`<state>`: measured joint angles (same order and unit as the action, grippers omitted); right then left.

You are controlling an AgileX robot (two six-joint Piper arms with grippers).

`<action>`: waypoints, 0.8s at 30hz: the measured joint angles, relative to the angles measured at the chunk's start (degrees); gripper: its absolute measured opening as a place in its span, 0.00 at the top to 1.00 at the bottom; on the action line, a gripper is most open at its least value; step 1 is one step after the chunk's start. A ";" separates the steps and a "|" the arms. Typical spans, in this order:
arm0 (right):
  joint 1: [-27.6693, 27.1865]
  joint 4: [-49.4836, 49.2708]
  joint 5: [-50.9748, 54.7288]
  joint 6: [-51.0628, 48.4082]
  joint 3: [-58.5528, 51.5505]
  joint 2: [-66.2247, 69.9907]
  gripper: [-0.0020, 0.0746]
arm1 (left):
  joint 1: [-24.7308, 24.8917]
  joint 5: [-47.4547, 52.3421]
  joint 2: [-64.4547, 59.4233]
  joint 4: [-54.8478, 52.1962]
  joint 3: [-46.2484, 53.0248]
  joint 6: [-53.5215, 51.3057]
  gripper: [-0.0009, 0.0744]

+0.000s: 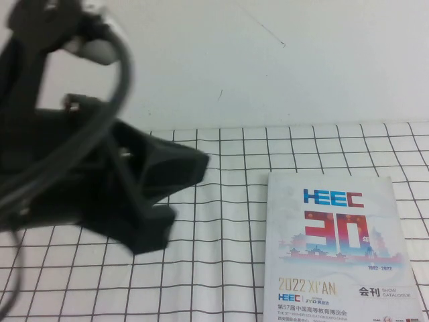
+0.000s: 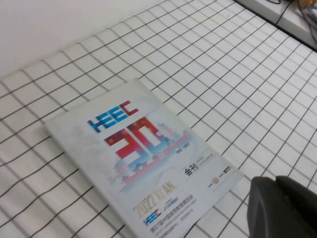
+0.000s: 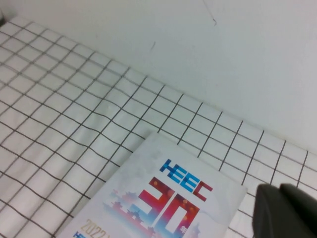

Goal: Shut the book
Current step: 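Close the open booklet and leave it lying on the table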

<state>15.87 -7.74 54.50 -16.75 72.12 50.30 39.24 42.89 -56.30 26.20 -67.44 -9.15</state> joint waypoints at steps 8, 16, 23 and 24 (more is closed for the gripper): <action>0.00 -0.22 1.71 0.37 -9.56 -19.89 0.98 | 0.00 11.90 19.87 -11.15 1.59 12.01 0.99; 0.00 -1.64 -5.04 0.25 -26.29 -31.65 0.98 | -0.11 11.53 38.83 -20.83 16.61 22.66 0.99; 0.00 -1.12 -26.38 -0.31 -38.15 -32.91 0.98 | -0.11 -0.80 42.23 -34.01 30.71 23.12 0.99; 0.00 -1.12 -27.47 -0.31 -38.59 -32.91 0.98 | -0.11 -2.62 42.23 -36.51 31.95 23.12 0.99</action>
<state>15.87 -8.86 27.03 -17.06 33.53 17.39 39.13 40.26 -14.07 -10.31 -35.50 13.98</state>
